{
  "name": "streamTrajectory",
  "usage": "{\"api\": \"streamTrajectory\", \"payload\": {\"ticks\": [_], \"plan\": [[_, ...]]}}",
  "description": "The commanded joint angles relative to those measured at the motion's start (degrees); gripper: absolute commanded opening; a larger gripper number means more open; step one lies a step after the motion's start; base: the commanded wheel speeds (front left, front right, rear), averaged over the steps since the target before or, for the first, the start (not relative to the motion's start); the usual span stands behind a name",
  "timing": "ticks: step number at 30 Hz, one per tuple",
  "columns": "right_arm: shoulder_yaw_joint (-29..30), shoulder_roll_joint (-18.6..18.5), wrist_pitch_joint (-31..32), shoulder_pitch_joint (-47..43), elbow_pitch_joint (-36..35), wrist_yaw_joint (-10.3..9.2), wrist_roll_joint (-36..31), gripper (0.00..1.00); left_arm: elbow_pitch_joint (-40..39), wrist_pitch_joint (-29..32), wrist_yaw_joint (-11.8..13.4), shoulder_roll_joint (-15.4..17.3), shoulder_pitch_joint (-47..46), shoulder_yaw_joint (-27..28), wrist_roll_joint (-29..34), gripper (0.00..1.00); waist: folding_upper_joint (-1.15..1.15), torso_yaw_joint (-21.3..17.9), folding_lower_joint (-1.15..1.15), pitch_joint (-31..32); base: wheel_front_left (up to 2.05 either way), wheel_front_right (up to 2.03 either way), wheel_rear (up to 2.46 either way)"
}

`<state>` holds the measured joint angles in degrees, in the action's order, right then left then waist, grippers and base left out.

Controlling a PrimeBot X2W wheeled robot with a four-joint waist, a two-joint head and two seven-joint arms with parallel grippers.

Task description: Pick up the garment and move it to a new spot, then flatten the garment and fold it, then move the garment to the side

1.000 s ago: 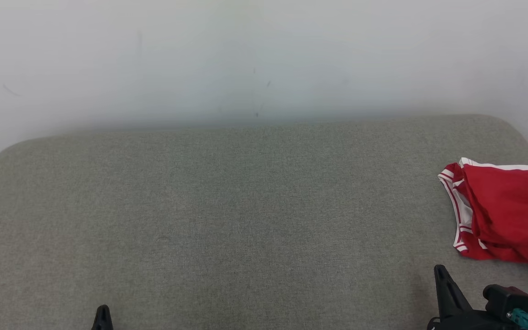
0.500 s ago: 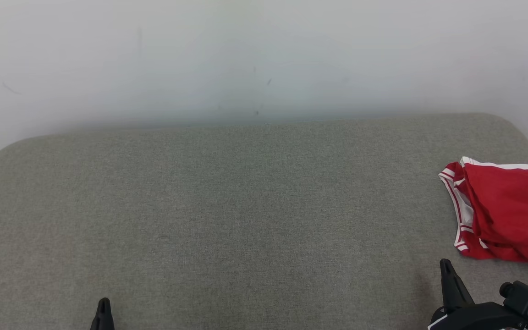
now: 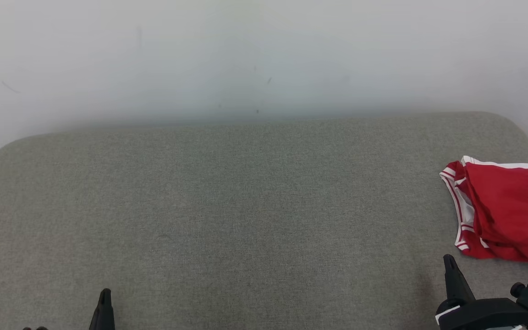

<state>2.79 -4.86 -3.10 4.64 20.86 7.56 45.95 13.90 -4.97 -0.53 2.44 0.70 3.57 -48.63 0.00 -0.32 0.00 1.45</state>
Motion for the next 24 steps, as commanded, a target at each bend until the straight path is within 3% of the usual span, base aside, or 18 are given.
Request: {"api": "streamTrajectory", "payload": {"ticks": [1, 24], "plan": [[0.3, 0.0, 0.2, 1.2, -1.0, -0.05, 1.6, 0.0, -0.7, 0.3, -0.4, 0.3, -1.5, 0.3, -1.4, 0.0, 0.0, 0.0, 0.0, 0.0, 0.0, 0.0, 0.0], [1.6, 0.7, 3.6, 1.5, -3.2, -0.07, 17.5, 0.0, -0.4, 4.3, -2.7, 0.4, -3.6, 1.3, -16.5, 0.0, 0.0, 0.1, 0.0, -0.5, 0.0, 0.0, 0.0]]}}
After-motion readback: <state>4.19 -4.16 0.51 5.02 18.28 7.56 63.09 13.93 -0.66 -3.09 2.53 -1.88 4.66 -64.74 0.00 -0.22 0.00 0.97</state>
